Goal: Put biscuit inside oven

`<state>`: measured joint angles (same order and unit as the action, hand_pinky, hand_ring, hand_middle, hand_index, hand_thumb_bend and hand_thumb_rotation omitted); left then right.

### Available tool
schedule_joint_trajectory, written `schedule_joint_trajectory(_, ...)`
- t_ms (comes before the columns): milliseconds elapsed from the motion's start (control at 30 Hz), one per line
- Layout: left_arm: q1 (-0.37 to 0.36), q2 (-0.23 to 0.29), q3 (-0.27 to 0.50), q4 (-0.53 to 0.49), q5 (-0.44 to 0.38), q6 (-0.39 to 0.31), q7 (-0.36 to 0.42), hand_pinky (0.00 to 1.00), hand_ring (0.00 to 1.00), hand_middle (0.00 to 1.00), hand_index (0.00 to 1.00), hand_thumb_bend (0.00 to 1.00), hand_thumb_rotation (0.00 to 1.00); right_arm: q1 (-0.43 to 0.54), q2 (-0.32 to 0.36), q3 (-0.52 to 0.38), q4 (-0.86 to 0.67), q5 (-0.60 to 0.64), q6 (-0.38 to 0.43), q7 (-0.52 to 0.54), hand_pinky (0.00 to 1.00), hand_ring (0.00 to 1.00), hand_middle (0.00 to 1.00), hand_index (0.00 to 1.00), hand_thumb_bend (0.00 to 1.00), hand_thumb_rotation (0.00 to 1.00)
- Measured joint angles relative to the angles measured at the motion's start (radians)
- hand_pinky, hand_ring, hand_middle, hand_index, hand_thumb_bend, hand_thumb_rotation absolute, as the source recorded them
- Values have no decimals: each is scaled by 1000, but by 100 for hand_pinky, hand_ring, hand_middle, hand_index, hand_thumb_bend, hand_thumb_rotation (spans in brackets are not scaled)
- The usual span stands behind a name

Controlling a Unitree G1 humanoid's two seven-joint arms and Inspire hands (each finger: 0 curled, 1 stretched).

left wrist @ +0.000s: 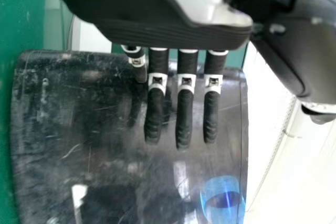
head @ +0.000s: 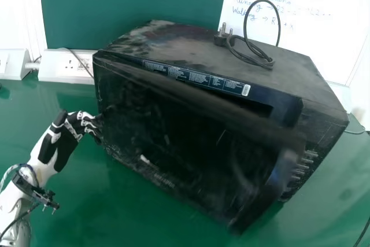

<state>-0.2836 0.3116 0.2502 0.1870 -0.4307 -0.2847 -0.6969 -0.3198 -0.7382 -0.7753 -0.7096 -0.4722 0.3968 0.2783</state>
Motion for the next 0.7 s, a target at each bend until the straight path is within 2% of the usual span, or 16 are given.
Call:
schedule_joint_trajectory(167,-1,11,-34,9,70,-28,1,30,36,44,49,51,9,10,-3,5,2,-1,1,-6,20,30,43,51,83,50)
schedule_joint_trajectory(267,-1,15,-56,11,116,-62,1,30,36,44,50,51,9,19,-8,6,2,0,1,-6,19,28,40,51,81,49)
schedule_joint_trajectory(433,1,31,-90,-38,156,-53,7,28,33,43,50,51,8,21,-14,20,-9,-8,25,-6,19,27,38,51,81,49)
schedule_joint_trajectory(467,1,34,-97,-53,159,-45,10,28,33,43,59,59,14,20,-14,25,-14,-8,36,-6,19,27,38,50,80,47)
schedule_joint_trajectory(533,2,36,-110,-79,175,-30,20,28,32,42,68,66,20,19,-14,38,-26,-7,54,-6,19,27,39,50,79,46)
schedule_joint_trajectory(700,3,44,-118,-102,193,-8,43,26,30,41,72,67,20,15,-11,54,-52,6,91,-6,22,30,42,52,78,43)
